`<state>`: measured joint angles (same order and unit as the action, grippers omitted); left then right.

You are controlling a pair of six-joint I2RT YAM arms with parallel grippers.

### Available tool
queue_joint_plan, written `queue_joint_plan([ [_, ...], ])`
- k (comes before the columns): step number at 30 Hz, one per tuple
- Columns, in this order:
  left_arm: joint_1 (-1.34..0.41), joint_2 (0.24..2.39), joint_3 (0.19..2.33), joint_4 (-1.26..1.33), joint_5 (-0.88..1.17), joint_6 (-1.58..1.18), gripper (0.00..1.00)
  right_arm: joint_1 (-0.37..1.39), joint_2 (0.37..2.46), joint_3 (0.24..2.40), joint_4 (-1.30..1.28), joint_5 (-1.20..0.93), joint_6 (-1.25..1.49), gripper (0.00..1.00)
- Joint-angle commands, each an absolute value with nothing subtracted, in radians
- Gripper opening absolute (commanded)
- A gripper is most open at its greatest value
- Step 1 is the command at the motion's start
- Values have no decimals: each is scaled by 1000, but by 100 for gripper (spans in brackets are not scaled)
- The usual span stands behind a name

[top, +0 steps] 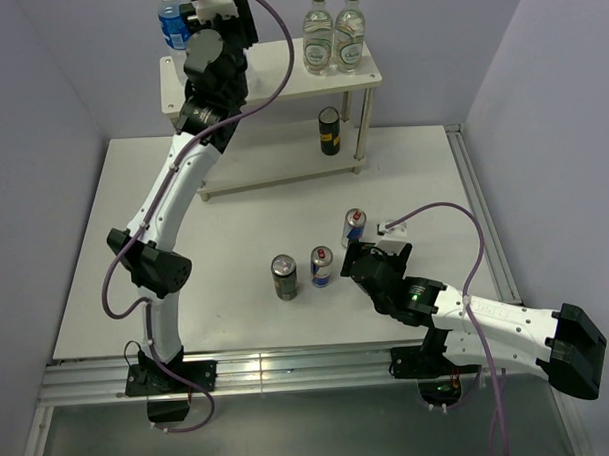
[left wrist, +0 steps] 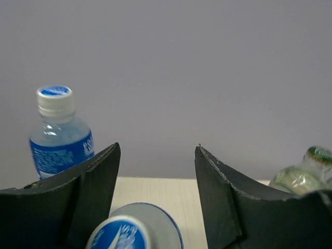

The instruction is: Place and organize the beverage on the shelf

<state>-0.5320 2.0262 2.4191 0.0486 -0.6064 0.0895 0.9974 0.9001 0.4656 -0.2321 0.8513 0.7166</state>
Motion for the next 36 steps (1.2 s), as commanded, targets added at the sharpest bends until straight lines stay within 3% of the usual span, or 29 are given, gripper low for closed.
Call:
queue_joint_plan([
  [1, -526, 1917, 2490, 186, -615, 133, 0, 1005, 890, 495, -219, 884, 721, 100],
  [20, -528, 1957, 2479, 149, -600, 144, 0, 1006, 894, 495, -215, 884, 718, 100],
  [22, -557, 1898, 2426, 130, -617, 162, 10, 1006, 900, 499, -215, 885, 719, 100],
  [23, -572, 1870, 2355, 130, -641, 172, 29, 1005, 902, 500, -219, 885, 722, 100],
  [25, -609, 1786, 2297, 104, -666, 170, 56, 1006, 902, 500, -219, 887, 721, 100],
  [26, -618, 1760, 2260, 30, -678, 152, 91, 1006, 899, 500, -221, 885, 722, 100],
  [27, -629, 1709, 2246, -26, -683, 91, 99, 1006, 894, 499, -221, 888, 723, 100],
  [36, -791, 1320, 1885, -668, -722, -410, 99, 1005, 899, 499, -222, 896, 730, 100],
])
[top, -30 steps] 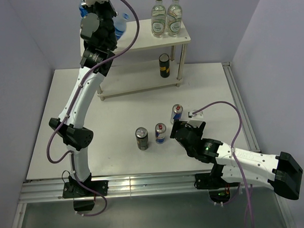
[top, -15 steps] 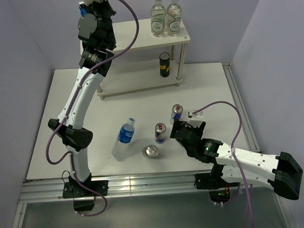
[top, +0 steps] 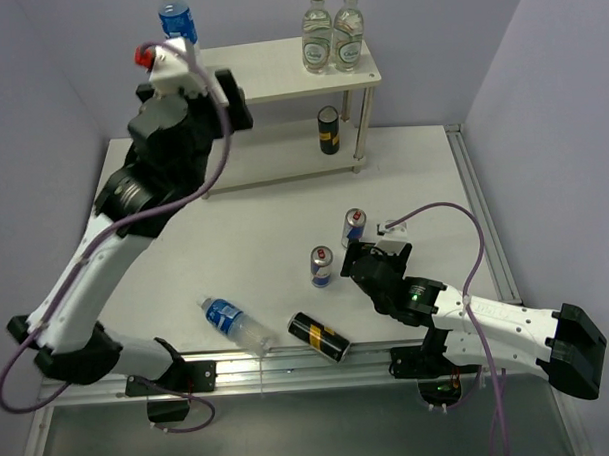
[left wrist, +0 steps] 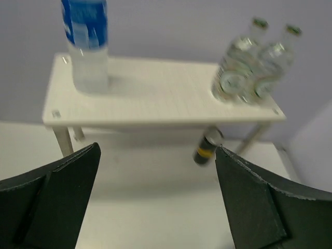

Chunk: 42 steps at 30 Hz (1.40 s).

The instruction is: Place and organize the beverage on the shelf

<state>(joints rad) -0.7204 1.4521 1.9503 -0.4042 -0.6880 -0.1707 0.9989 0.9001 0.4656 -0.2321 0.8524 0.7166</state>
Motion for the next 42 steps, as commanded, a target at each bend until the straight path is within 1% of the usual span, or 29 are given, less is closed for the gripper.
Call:
queue_joint_plan([
  [1, -817, 1298, 1870, -805, -683, -520, 99, 1008, 897, 499, -221, 894, 729, 100],
  [2, -825, 1283, 1852, -874, -675, -581, 99, 1006, 899, 499, -221, 896, 730, 100],
  [3, -834, 1257, 1850, -943, -673, -709, 99, 1008, 897, 499, -224, 894, 730, 100],
  [4, -847, 1247, 1847, -1085, -640, -762, 99, 1008, 897, 499, -221, 894, 730, 100],
  [6, -854, 1238, 1835, -1220, -602, -922, 99, 1008, 894, 499, -229, 899, 733, 100],
  [7, -856, 1238, 1826, -1338, -544, -966, 99, 1006, 891, 499, -232, 900, 735, 100],
  [10, -870, 1186, 1660, -1370, -412, -1040, 99, 1008, 876, 492, -236, 900, 741, 100],
  [11, -871, 1163, 1555, -1371, -376, -1069, 99, 1008, 873, 491, -239, 903, 741, 100],
  [15, -881, 1055, 1318, -1367, -365, -1189, 99, 1008, 848, 485, -252, 905, 752, 100],
  [16, -881, 1049, 1234, -1349, -344, -1192, 99, 1008, 838, 482, -253, 905, 753, 100],
  [20, -882, 1025, 1073, -1246, -275, -1247, 99, 1008, 810, 469, -253, 902, 755, 100],
  [26, -884, 993, 970, -1152, -259, -1351, 99, 1008, 796, 465, -256, 893, 756, 100],
  [31, -884, 1022, 821, -926, -247, -1407, 99, 1006, 772, 453, -252, 888, 756, 100],
  [34, -884, 1095, 770, -846, -222, -1430, 99, 1008, 764, 448, -247, 888, 755, 100],
  [40, -871, 1268, 767, -712, -268, -1436, 99, 1006, 761, 446, -245, 887, 755, 100],
  [42, -858, 1370, 776, -666, -256, -1421, 99, 1006, 764, 446, -244, 887, 753, 100],
])
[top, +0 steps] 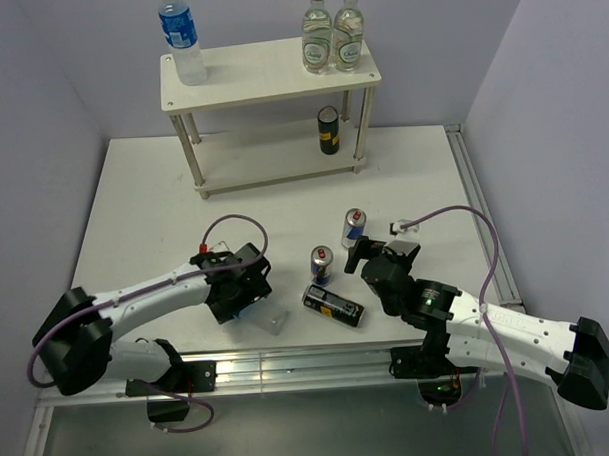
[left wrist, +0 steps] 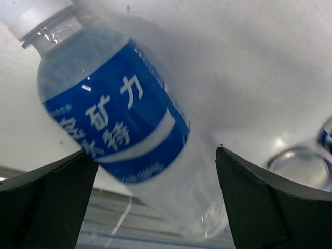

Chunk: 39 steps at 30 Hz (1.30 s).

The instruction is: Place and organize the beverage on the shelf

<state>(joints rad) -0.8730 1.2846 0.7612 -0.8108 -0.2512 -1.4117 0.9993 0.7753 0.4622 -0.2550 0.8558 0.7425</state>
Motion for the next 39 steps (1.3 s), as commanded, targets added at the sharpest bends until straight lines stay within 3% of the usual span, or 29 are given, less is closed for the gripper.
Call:
queue_joint_plan([
  [1, -857, 1435, 779, -648, -253, -1411, 99, 1006, 770, 448, -245, 890, 753, 100],
  [5, -845, 1523, 769, -575, -242, -1413, 94, 1006, 791, 457, -250, 894, 756, 100],
  [8, -838, 1529, 727, -528, -232, -1407, 74, 1006, 795, 457, -245, 893, 752, 100],
  [11, -813, 1514, 715, -561, -273, -1393, 26, 1008, 802, 457, -239, 890, 746, 100],
  [12, -815, 1506, 742, -596, -335, -1396, 4, 1008, 805, 460, -239, 890, 746, 100],
  [13, -815, 1497, 762, -636, -371, -1399, 0, 1006, 807, 462, -239, 890, 746, 100],
  [19, -847, 1395, 1131, -990, -712, -1266, 0, 1008, 824, 468, -239, 890, 744, 100],
  [24, -870, 1394, 1544, -999, -988, -988, 0, 1008, 839, 472, -230, 890, 736, 100],
  [27, -870, 1404, 1682, -788, -1086, -682, 0, 1009, 862, 483, -233, 896, 739, 100],
  [34, -862, 1475, 1868, -81, -1095, 32, 0, 1017, 876, 491, -236, 913, 744, 99],
  [39, -776, 1643, 2165, -40, -954, 144, 0, 1020, 867, 482, -221, 911, 735, 99],
])
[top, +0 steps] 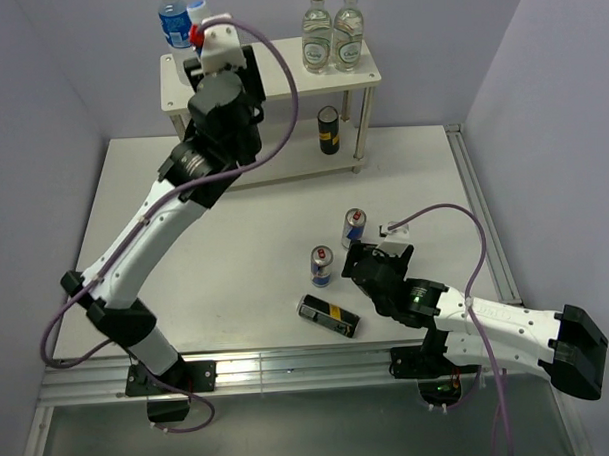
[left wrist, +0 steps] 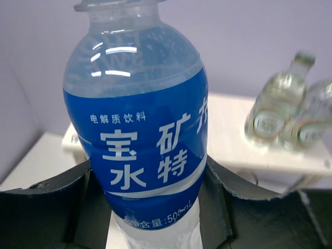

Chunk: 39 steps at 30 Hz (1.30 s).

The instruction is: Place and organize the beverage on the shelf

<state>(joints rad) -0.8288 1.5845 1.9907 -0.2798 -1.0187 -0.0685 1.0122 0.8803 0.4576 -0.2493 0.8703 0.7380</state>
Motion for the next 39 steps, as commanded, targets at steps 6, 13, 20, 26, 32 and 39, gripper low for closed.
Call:
queue_joint_plan([
  [6, -638, 1821, 2355, -9, -789, 176, 0, 1031, 890, 492, -227, 919, 735, 99],
  [13, -479, 1917, 2378, 61, -643, 109, 0, 1035, 890, 491, -218, 922, 729, 99],
  [20, -417, 1997, 2413, 106, -581, 74, 0, 1040, 903, 497, -221, 925, 730, 99],
  [26, -394, 2006, 2393, 110, -578, 32, 0, 1043, 917, 503, -225, 933, 733, 99],
  [32, -394, 1950, 2275, 159, -592, 20, 22, 1052, 940, 515, -233, 942, 735, 98],
  [39, -396, 1911, 2186, 167, -589, 18, 70, 1054, 943, 517, -236, 945, 736, 98],
])
